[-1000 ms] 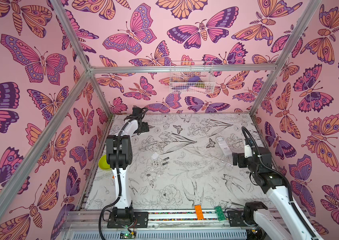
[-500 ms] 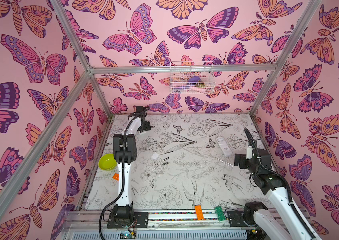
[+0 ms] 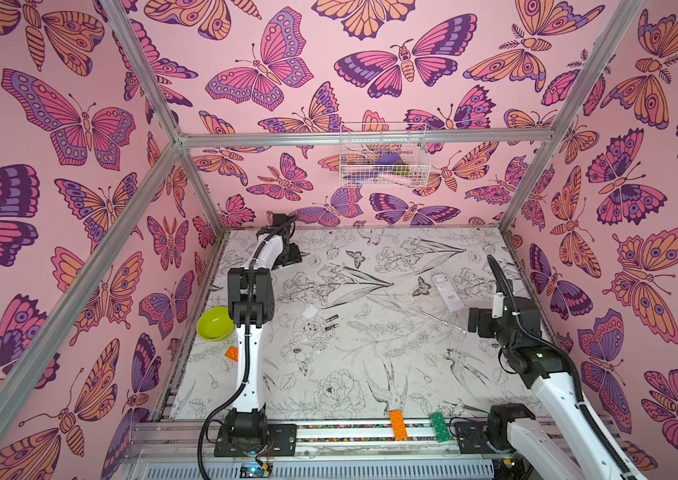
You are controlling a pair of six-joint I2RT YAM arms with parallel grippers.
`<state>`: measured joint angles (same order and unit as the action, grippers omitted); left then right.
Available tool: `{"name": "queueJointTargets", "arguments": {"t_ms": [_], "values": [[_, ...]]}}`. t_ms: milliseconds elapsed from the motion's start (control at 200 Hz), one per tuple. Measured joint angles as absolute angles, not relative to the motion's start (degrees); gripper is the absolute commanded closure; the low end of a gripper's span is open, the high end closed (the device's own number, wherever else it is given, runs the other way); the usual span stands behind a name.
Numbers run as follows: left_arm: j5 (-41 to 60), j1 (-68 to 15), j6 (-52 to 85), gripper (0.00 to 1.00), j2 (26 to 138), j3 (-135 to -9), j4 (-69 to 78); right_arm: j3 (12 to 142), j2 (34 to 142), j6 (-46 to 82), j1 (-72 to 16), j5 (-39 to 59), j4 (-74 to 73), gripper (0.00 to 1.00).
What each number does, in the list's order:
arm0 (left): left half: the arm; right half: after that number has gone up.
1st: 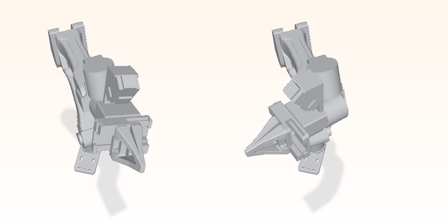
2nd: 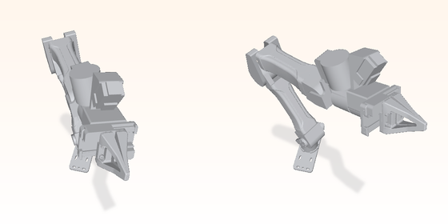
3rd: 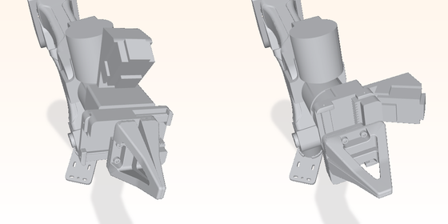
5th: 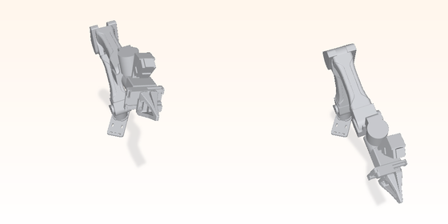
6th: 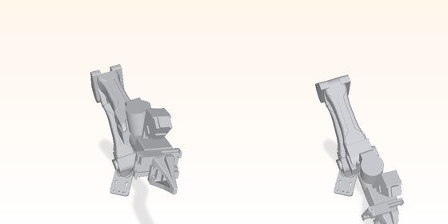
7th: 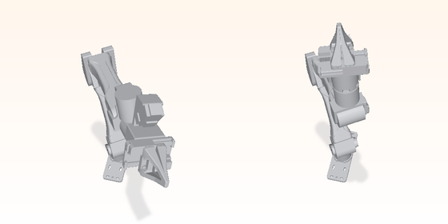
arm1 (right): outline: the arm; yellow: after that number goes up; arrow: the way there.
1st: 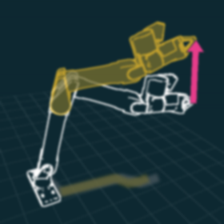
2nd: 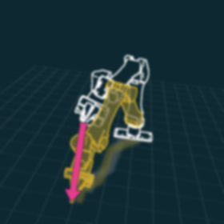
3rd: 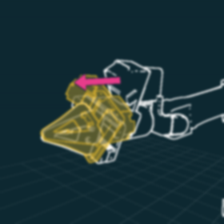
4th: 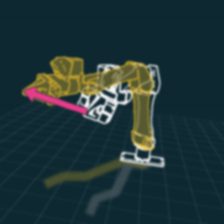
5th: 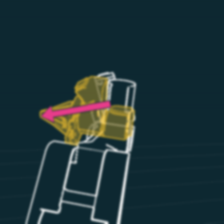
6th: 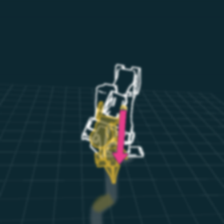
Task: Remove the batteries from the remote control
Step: 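Lower the left gripper onto the white display remote and grasp it, then lift the display remote with the left gripper while the right gripper reaches toward it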
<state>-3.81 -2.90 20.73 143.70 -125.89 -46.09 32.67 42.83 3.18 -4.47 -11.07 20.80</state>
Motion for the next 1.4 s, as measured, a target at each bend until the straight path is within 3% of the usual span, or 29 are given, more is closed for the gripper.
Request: {"name": "queueJointTargets", "arguments": {"t_ms": [175, 416, 656, 831, 942, 1172, 1402], "values": [[-3.9, -2.7, 21.7, 0.30, 143.7, -126.0, -46.1, 32.7, 42.3, 3.4, -4.5, -11.1, 20.8, 0.01], [-3.8, -2.5, 22.4, 0.43, 144.2, -126.8, -46.6, 32.7, 41.9, 4.1, -4.5, -10.5, 20.8, 0.01], [-3.8, -2.5, 21.9, 0.44, 144.0, -126.4, -46.3, 32.6, 41.9, 6.2, -4.5, -8.1, 20.7, 0.01], [-2.3, -2.5, 20.5, 0.50, 142.4, -124.0, -45.3, 32.6, 41.8, 6.6, -4.5, -4.4, 19.5, 0.01], [3.0, -2.9, 19.6, 0.61, 138.8, -119.0, -44.6, 32.6, 41.4, 7.7, -4.5, -1.6, 18.7, 0.01], [17.7, -5.1, 18.7, 0.60, 127.6, -109.0, -41.3, 32.6, 41.4, 12.9, -4.5, 4.2, 15.7, 0.00], [31.1, -8.6, 19.2, 0.61, 113.6, -94.6, -32.1, 32.6, 45.1, 26.6, -5.1, 8.1, 11.9, 0.09]]}}
